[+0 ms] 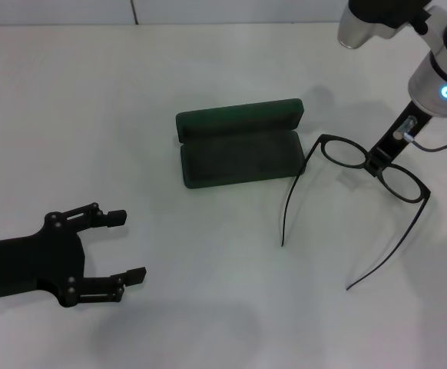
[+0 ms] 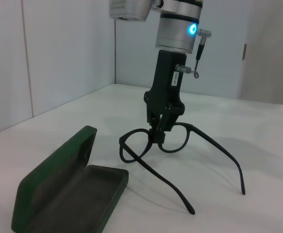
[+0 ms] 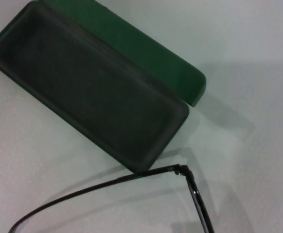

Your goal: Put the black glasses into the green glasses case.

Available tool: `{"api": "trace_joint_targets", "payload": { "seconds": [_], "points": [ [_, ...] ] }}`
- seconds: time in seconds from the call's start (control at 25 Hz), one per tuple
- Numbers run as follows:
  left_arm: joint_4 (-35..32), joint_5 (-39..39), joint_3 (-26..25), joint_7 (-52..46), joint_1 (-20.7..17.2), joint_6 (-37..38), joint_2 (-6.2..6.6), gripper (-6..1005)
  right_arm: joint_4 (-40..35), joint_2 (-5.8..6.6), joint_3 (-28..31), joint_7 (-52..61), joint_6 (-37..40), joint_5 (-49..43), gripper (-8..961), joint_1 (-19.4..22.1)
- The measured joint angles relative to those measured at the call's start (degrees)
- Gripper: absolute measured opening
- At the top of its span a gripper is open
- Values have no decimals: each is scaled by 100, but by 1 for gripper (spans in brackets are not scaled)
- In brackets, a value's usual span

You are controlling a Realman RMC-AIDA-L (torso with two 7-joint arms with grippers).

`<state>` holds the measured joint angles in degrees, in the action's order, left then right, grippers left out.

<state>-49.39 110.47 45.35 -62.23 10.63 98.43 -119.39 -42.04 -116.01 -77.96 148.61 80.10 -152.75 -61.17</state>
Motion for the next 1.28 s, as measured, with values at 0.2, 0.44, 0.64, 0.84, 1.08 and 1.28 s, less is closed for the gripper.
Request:
{"api": "trace_joint_targets", "payload": {
  "seconds": [0.2, 0.44, 0.64, 0.84, 1.08, 1.28],
  "points": [
    [0, -21, 0, 0, -17, 0, -3, 878, -285, 19, 11, -71, 137, 6, 94, 78],
    [0, -72, -27, -33, -54, 18, -18, 877, -978, 62, 352, -222, 485, 174, 93, 374],
    [0, -252, -146, -375, -44, 63, -22, 877, -1175, 67, 1144, -617, 913, 230, 92, 481],
    [0, -540, -150, -691, -68, 87, -5, 876, -1330, 111, 1676, -1009, 1075, 343, 92, 682],
    [261, -540, -139, -840, 110, 150, 6, 876, -1583, 174, 1773, -1820, 895, 1068, 92, 1103],
    [686, -502, -138, -836, 422, 151, 88, 875, -1657, 128, 1780, -2557, 544, 1507, 92, 1402]
  ]
}}
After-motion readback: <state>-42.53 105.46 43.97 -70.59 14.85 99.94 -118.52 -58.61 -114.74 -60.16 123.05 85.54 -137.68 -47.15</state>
